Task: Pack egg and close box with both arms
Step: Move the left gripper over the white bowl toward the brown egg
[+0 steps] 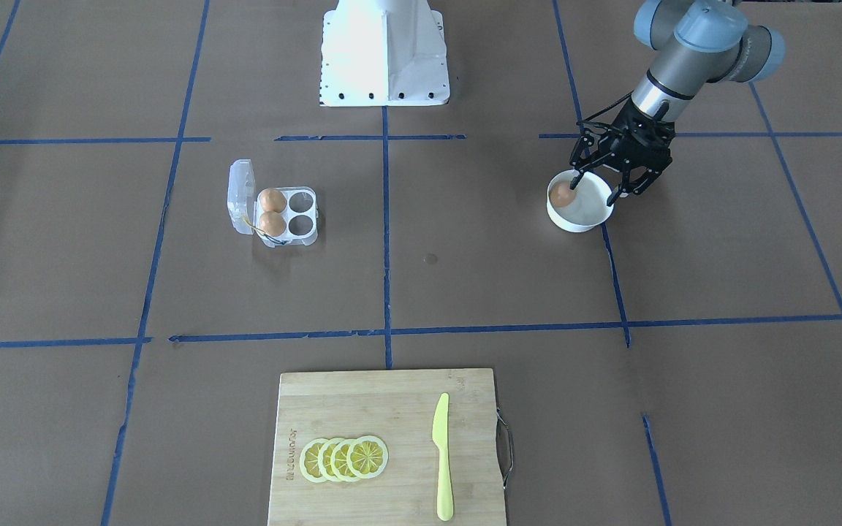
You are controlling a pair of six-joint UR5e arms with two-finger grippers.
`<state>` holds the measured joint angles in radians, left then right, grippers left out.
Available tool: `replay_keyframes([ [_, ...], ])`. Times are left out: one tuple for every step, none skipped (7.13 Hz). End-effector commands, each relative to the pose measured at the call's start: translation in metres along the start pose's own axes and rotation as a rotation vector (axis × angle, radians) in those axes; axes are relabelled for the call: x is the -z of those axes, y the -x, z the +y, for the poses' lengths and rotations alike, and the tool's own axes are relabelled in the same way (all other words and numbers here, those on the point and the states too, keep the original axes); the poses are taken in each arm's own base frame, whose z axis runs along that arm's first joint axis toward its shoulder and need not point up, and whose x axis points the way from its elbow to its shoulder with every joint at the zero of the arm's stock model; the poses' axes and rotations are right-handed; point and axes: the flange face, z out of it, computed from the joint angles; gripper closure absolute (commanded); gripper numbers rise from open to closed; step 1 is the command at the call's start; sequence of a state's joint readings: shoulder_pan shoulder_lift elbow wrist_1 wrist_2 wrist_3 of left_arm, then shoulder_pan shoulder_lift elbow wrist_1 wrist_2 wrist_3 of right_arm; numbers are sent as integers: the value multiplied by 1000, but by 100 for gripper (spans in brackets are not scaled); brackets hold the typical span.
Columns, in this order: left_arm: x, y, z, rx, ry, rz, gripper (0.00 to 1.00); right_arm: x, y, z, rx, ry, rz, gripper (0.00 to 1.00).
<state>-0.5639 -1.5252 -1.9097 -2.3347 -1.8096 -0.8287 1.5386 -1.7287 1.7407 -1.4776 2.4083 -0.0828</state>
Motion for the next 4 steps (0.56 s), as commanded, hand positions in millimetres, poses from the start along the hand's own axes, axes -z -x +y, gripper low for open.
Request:
replay_keyframes([
  [-9,-7,8,-9,14,0,26,0,-1,0,-2,2,0,0],
  [-13,-11,13,-15,15,-5,26,-1,-1,2,-4,4,0,0],
  [-18,-14,15,-19,10,-14,26,-1,-1,2,-4,4,0,0],
  [-19,-16,16,-20,12,-10,26,-2,-2,2,-3,4,0,0],
])
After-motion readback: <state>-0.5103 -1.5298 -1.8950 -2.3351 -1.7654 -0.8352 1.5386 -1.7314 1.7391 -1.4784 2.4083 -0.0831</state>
